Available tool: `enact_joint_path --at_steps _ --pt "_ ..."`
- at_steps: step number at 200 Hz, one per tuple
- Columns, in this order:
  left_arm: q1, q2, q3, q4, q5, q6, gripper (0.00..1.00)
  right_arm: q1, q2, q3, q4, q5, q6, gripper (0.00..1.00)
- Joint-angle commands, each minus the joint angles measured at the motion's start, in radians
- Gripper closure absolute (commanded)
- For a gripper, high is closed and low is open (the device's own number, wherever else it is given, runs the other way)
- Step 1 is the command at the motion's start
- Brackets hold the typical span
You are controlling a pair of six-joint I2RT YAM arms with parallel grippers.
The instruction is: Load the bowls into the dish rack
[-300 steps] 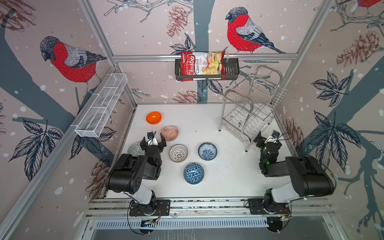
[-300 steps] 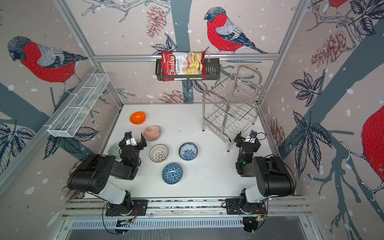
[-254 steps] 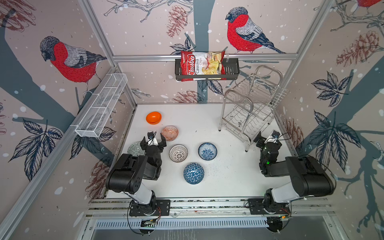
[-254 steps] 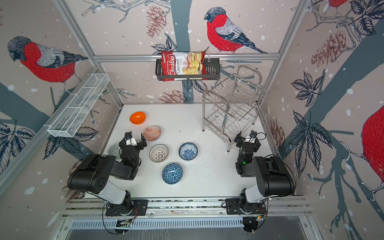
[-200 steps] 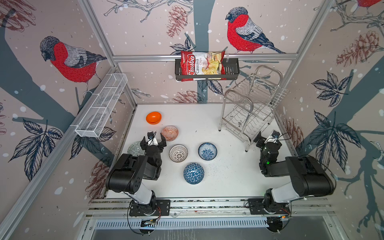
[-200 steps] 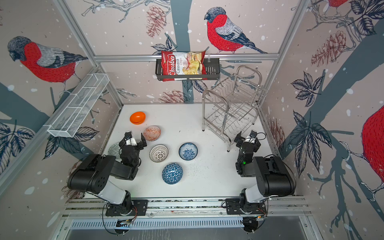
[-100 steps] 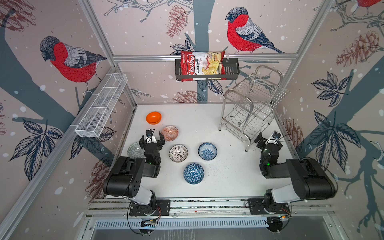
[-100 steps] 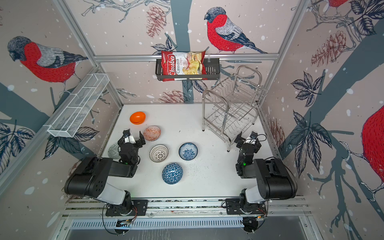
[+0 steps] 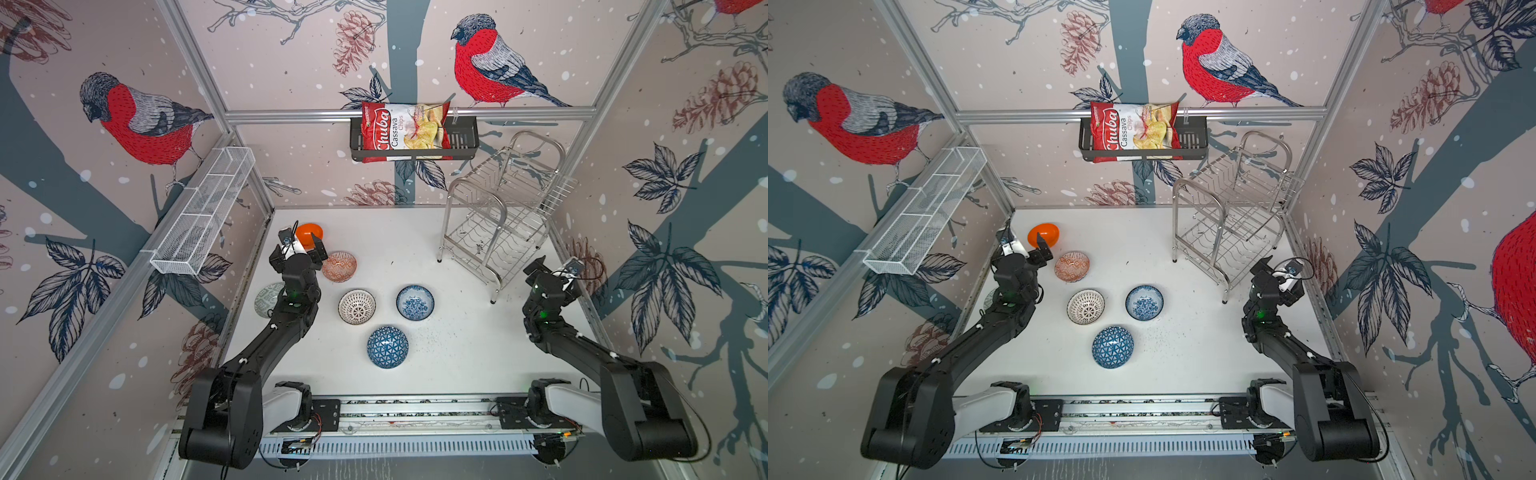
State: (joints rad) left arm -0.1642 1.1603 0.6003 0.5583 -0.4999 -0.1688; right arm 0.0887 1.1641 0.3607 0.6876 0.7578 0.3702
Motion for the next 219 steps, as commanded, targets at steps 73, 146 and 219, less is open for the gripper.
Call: enact_joint_path --at_steps 73,146,219 --pt "-0.356 -0.001 0.095 -0.252 0.024 -0.240 0.02 -0.127 -0.027 0.052 -0.313 -0.632 0.303 0.00" --pt "-0.504 0.119 0.146 -0.255 0.129 -0.275 0.02 -0.167 -0.015 0.022 -0.221 -0.978 0.378 0.03" --pt "-0.517 0.125 0.138 -0.272 0.197 -0.298 0.02 -0.179 0.118 -0.008 -0.074 -1.138 0.492 0.33"
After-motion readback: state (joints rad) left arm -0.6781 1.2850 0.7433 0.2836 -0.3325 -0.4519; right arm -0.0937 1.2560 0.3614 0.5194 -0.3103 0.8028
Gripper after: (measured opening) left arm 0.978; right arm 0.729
